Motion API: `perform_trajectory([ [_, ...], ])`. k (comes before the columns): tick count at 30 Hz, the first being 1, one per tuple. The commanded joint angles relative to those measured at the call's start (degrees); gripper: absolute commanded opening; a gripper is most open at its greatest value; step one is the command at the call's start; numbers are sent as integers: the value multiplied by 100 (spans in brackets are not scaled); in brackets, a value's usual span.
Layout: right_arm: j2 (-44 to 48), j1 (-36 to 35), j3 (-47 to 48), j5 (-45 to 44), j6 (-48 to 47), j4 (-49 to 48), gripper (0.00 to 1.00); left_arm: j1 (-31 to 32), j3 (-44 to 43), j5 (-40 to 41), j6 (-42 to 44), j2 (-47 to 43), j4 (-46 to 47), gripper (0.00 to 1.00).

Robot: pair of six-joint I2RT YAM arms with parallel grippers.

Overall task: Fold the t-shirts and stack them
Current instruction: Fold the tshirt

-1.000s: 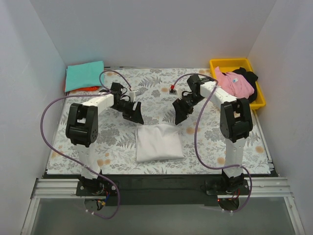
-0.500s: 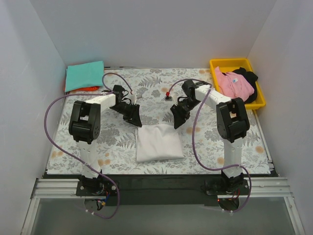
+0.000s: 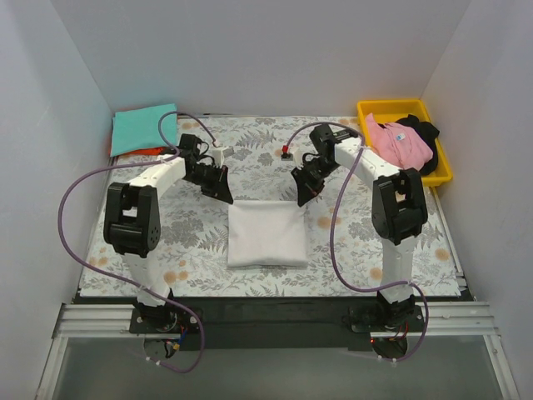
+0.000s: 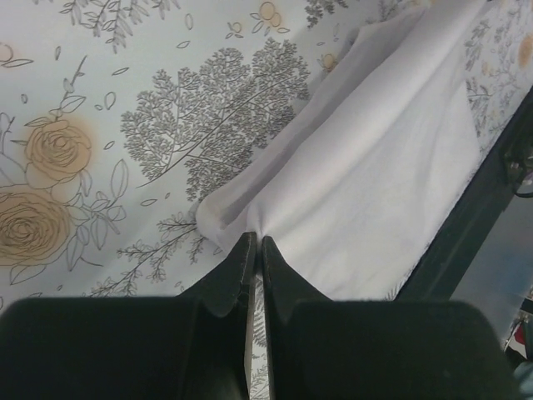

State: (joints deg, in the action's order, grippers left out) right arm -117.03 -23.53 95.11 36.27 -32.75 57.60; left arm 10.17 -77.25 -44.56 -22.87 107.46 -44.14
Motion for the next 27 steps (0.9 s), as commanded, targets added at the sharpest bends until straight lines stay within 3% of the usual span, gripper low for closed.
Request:
perform_trajectory([
  [1, -12, -29, 429, -340, 304, 102, 1, -51, 44, 404, 169, 72, 107, 0],
  [12, -1243, 85, 1071, -1078, 700, -205, 1, -77, -325, 948, 151, 969, 538, 0],
  [16, -1077, 147, 869, -1167, 753, -434, 1, -77, -475, 818, 152, 979, 556, 0],
  [21, -628, 156, 1071, -666, 884, -373, 1, -68, -528, 361, -15, 584, 564, 0],
  [27, -268, 112, 835, -595, 788, 48, 1, 11, -572, 149, 2, 320, 380, 0],
])
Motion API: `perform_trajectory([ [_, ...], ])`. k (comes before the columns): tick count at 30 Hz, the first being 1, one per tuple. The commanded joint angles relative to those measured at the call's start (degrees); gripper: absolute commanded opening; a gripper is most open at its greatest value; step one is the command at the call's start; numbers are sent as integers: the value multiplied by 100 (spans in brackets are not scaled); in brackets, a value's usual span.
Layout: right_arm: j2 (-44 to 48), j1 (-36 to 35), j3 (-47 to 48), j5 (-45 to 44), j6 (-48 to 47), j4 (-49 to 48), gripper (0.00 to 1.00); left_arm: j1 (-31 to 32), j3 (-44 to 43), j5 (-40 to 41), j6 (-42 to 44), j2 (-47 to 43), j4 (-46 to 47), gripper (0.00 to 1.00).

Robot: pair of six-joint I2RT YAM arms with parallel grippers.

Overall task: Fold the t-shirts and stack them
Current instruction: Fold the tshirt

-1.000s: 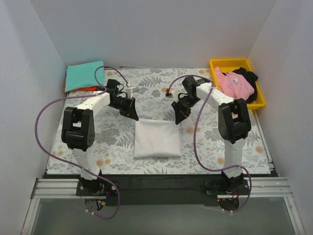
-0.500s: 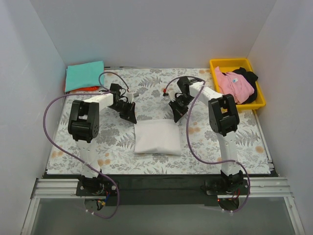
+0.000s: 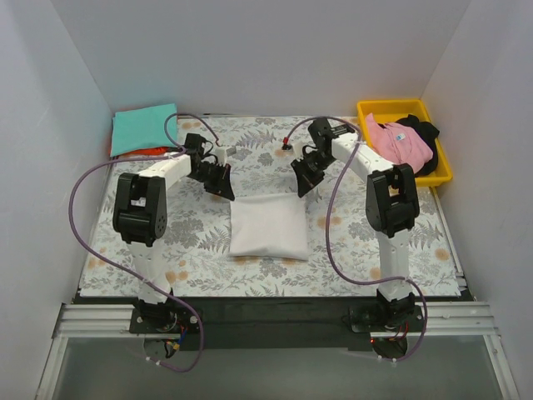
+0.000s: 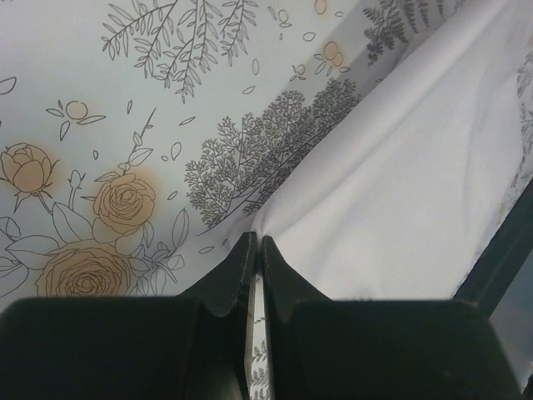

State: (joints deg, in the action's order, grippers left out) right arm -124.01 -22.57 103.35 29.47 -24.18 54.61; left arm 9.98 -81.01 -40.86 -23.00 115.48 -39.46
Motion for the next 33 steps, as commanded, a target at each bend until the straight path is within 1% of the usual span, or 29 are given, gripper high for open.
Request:
perform_trajectory([
  [1, 482, 16, -60, 59, -130, 410, 1, 48, -196, -255, 50, -500, -114, 0],
  [5, 676, 16, -499, -187, -323, 428, 1, 110, -82, -229, 121, -527, -97, 0],
  [10, 421, 24, -790, -530, -429, 384, 1, 197, -125, -71, 33, -281, -18, 0],
  [15, 131, 103, -685, -820, -298, 147, 1, 303, -213, 166, -37, 70, 44, 0],
  [18, -53, 112, -606, -1145, -245, -213, 1, 312, -310, 464, -230, 351, 202, 0],
  [23, -588, 112, -141, -1373, -192, -503, 1, 312, -705, 615, -485, 904, 308, 0],
  [26, -695, 147, 79, -1453, -78, -706, 1, 312, -1030, 536, -591, 1011, 334, 10],
  [27, -686, 200, 158, -1410, -43, -741, 1, 312, -1178, 518, -609, 1029, 351, 16],
  [29, -617, 218, 238, -1261, 27, -715, 2, 312, -1364, 561, -696, 1029, 369, 22],
  [30, -546, 226, 256, -1173, 71, -706, 8, 303, -1452, 570, -705, 1020, 343, 27],
  [31, -450, 226, 195, -1068, 80, -671, 32, 303, -1626, 562, -705, 1012, 238, 38],
  [32, -153, 226, 142, -927, 115, -671, 46, 286, -1672, 518, -705, 881, 185, 42],
  [33, 32, 235, 81, -848, 124, -671, 58, 259, -1637, 431, -723, 749, 158, 50],
])
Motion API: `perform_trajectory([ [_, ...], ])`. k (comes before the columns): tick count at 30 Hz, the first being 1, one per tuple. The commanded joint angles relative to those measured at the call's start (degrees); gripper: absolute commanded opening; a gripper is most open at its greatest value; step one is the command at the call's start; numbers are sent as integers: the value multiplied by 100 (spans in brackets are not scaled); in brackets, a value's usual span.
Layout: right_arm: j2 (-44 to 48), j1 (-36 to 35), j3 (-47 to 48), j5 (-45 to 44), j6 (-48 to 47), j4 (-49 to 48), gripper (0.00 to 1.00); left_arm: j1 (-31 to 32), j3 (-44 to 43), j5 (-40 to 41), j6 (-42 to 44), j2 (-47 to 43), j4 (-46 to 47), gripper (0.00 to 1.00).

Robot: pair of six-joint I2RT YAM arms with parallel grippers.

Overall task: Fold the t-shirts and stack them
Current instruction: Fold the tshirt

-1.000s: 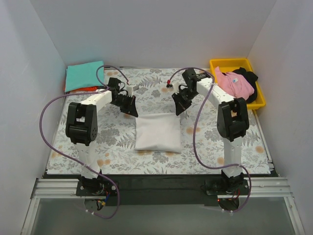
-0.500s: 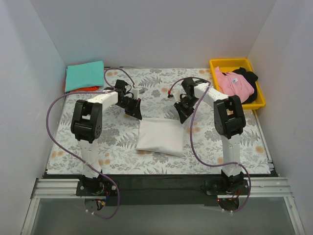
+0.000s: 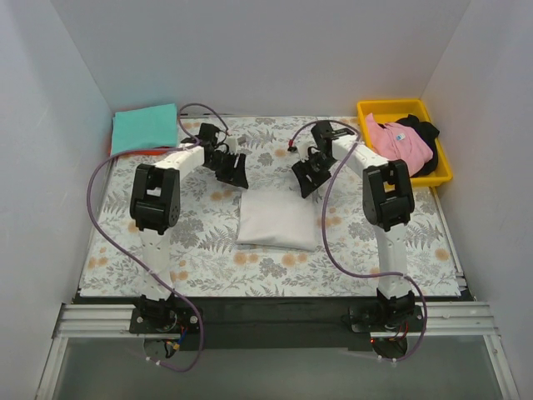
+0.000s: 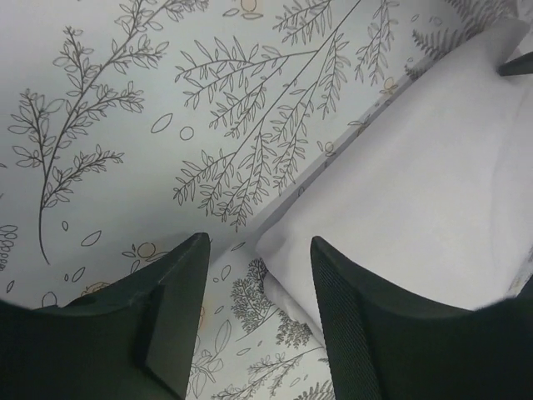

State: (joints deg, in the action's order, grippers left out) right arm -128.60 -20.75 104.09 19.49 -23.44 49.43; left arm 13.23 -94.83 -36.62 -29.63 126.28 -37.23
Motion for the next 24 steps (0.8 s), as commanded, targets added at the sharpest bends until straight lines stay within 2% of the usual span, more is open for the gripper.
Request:
perform_trajectory([
  [1, 685, 63, -47, 239, 59, -162, 75, -110, -177, -264, -104, -515, -21, 52],
  [2, 1104, 80, -160, 475, 76, -170, 82, -111, 102, -397, -139, -978, 23, 68],
  [5, 1913, 185, -441, 1185, 261, -170, 84, -119, 656, -1186, -332, -1956, 129, 84],
  [7, 2276, 194, -757, 1731, 602, -170, 85, -50, 1025, -1635, -701, -2369, 181, 86],
  [8, 2582, 194, -976, 2500, 778, -188, 86, 3, 1236, -2116, -859, -2702, 207, 86],
  [9, 2698, 151, -1509, 2899, 919, -214, 87, 82, 1700, -2278, -1008, -2853, 251, 87],
  [10, 2795, 98, -1758, 3208, 1260, -354, 94, 309, 1913, -2436, -1271, -2976, 321, 87],
  [11, 2892, 54, -1987, 3767, 1394, -416, 94, 433, 2089, -2638, -1395, -3125, 365, 87],
  [14, 2972, -165, -2954, 4448, 2138, -1030, 95, 829, 2740, -2973, -1984, -3136, 716, 88],
  [16, 2972, -350, -3578, 4546, 2430, -1557, 96, 926, 3013, -3017, -2257, -2952, 1041, 89],
  [19, 2727, -421, -3983, 4591, 2617, -1805, 97, 944, 3093, -3123, -2539, -2514, 1218, 90],
  [22, 2166, -403, -4055, 4398, 2599, -1805, 97, 1005, 3250, -2852, -2723, -2022, 1227, 91],
  [24, 1971, -394, -4125, 4161, 2616, -1797, 97, 1006, 3339, -2676, -2549, -1740, 870, 91],
])
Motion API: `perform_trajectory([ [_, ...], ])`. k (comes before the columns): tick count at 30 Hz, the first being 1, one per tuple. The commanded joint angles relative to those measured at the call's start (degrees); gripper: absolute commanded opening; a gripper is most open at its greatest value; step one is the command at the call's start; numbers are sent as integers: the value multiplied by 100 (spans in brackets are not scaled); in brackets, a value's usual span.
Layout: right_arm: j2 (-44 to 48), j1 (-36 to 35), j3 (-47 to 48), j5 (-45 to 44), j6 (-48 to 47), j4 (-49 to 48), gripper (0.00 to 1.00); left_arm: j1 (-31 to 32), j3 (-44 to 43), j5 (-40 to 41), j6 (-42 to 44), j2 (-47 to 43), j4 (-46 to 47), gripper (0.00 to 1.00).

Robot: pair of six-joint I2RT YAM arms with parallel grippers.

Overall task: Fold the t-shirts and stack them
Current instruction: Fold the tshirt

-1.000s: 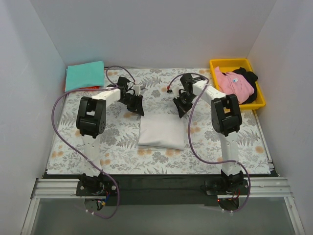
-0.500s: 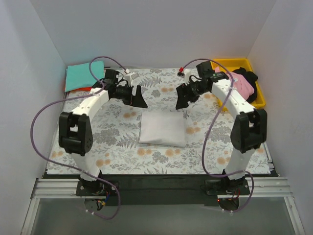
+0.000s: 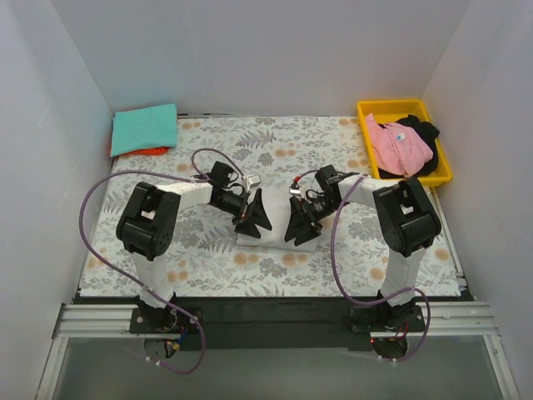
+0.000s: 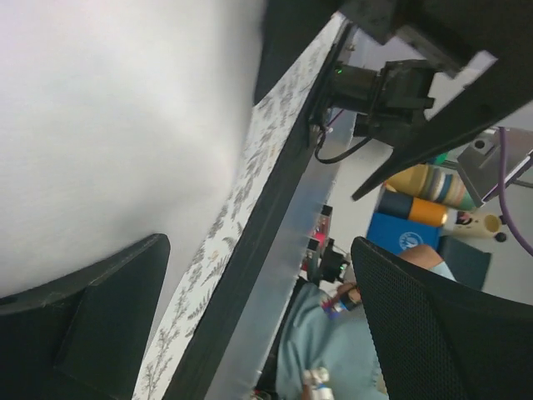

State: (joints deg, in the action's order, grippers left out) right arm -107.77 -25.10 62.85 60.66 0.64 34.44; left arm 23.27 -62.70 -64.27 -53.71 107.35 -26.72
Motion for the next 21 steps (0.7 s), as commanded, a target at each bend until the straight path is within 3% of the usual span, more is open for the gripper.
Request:
perform_trajectory([
  [1, -244, 49, -105, -158, 217, -288, 97, 2, 213, 142, -18, 398, -324, 91],
  [7, -657, 444, -10, -1836, 164, -95, 98, -427, 469, 477, 308, 542, -465, 92],
  [12, -439, 402, 594, -1304, -325, 369, 92, -928, -14, 372, 1063, 59, -904, 93],
  [13, 179, 96, 997, -1355, -641, 432, 86, -1086, 238, 615, 1030, -995, -531, 93],
  [14, 186, -11, 1001, -1355, -645, 432, 86, -1087, 240, 687, 1030, -1005, -527, 93],
  [16, 614, -231, 1255, -1539, -653, 301, 84, -1445, 845, 758, 470, -1896, 296, 93],
  [21, 1064, -960, 1458, -2663, -1048, 46, 74, -2106, 1040, 942, -481, -2368, 247, 93],
])
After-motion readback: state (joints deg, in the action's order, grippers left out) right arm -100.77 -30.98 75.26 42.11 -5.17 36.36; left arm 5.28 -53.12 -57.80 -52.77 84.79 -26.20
